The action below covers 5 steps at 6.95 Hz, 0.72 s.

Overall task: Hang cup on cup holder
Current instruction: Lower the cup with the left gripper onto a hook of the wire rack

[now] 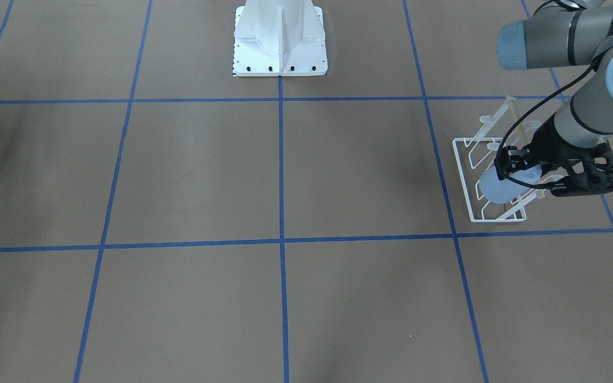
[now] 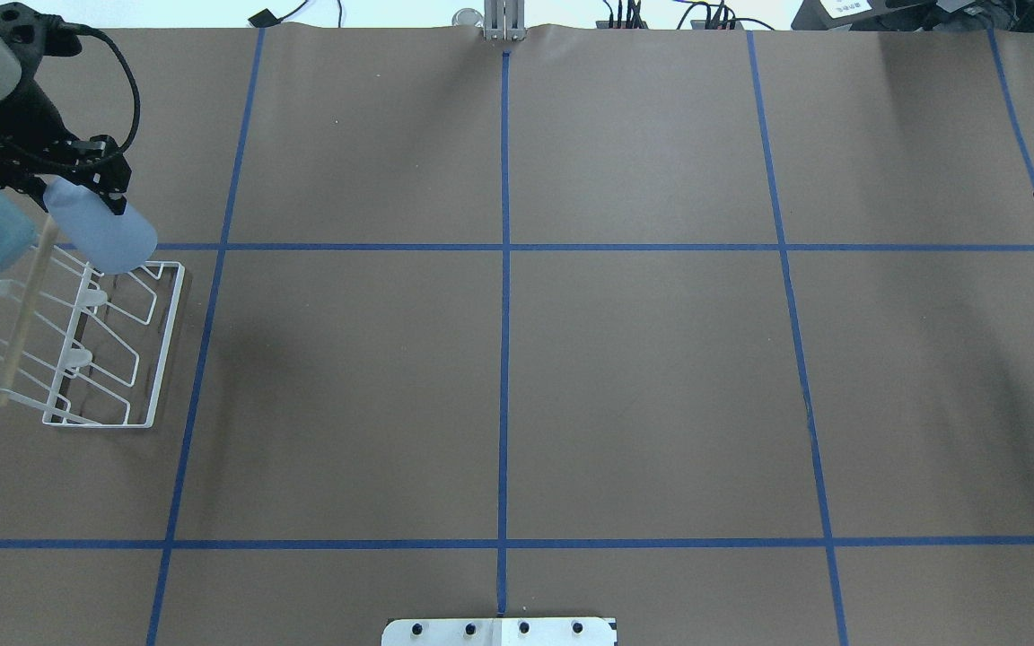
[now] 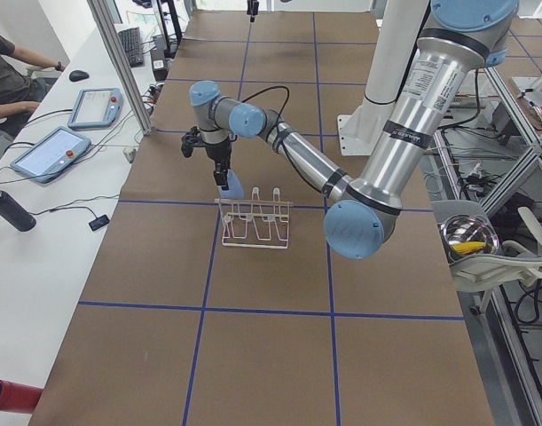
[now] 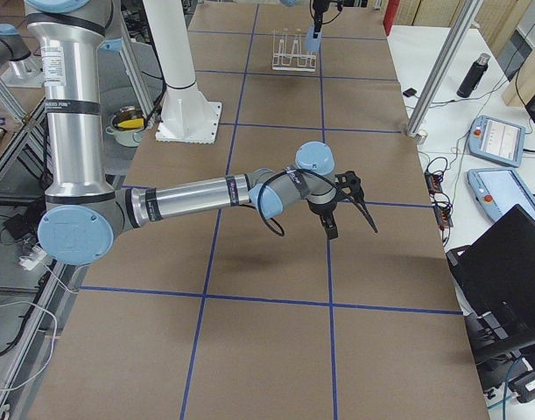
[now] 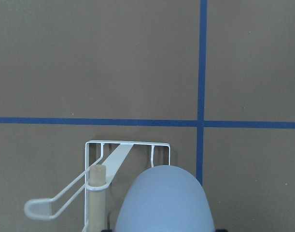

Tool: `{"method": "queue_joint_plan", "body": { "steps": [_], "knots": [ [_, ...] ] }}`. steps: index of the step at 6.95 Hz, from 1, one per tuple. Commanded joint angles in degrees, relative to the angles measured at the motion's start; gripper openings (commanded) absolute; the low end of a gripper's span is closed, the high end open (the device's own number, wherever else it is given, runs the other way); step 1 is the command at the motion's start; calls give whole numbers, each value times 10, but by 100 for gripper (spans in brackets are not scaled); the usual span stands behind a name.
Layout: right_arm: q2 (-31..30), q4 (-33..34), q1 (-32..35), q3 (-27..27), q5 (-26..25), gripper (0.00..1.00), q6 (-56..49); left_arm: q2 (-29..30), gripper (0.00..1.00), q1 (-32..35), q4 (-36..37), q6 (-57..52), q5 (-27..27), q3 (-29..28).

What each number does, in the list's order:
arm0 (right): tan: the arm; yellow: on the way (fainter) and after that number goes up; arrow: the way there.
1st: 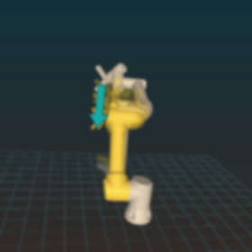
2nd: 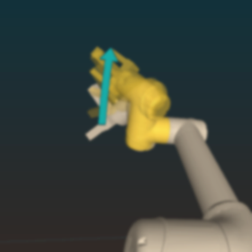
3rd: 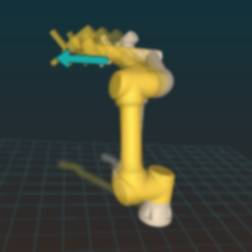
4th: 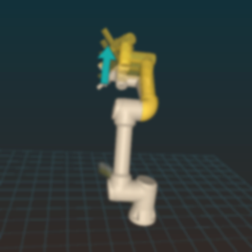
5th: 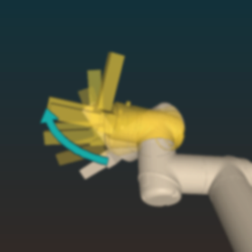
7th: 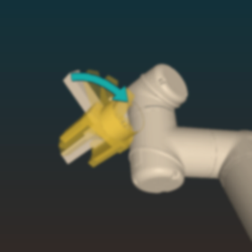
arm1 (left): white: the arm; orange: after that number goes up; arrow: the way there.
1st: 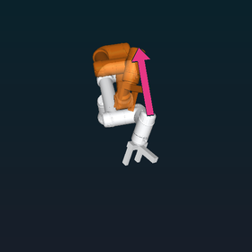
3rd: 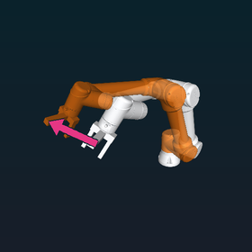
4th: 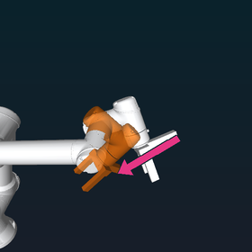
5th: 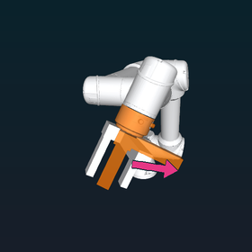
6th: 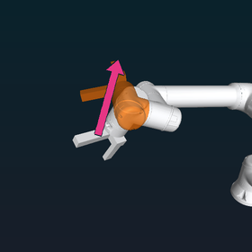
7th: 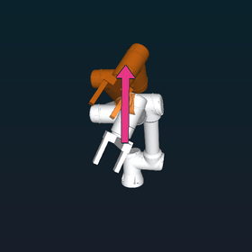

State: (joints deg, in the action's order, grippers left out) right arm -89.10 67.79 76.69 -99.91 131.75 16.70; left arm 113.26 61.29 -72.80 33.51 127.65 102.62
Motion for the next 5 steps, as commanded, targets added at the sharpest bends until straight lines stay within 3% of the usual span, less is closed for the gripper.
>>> {"method": "queue_joint_plan", "body": {
  "steps": [1,2,3,4,5],
  "knots": [
    [-2,0,0,-2,1,100,0,-3,0,-21,-1,0,0,-2],
    [-3,0,0,-2,4,100,0,-5,14,-21,-1,0,0,-2],
    [-3,0,0,-2,6,100,0,-6,63,-21,-1,0,1,-1],
    [-3,0,0,-2,7,100,0,-6,98,-21,1,0,0,0],
    [-4,0,0,-2,6,100,0,-6,98,-21,0,0,1,3]
  ]
}}
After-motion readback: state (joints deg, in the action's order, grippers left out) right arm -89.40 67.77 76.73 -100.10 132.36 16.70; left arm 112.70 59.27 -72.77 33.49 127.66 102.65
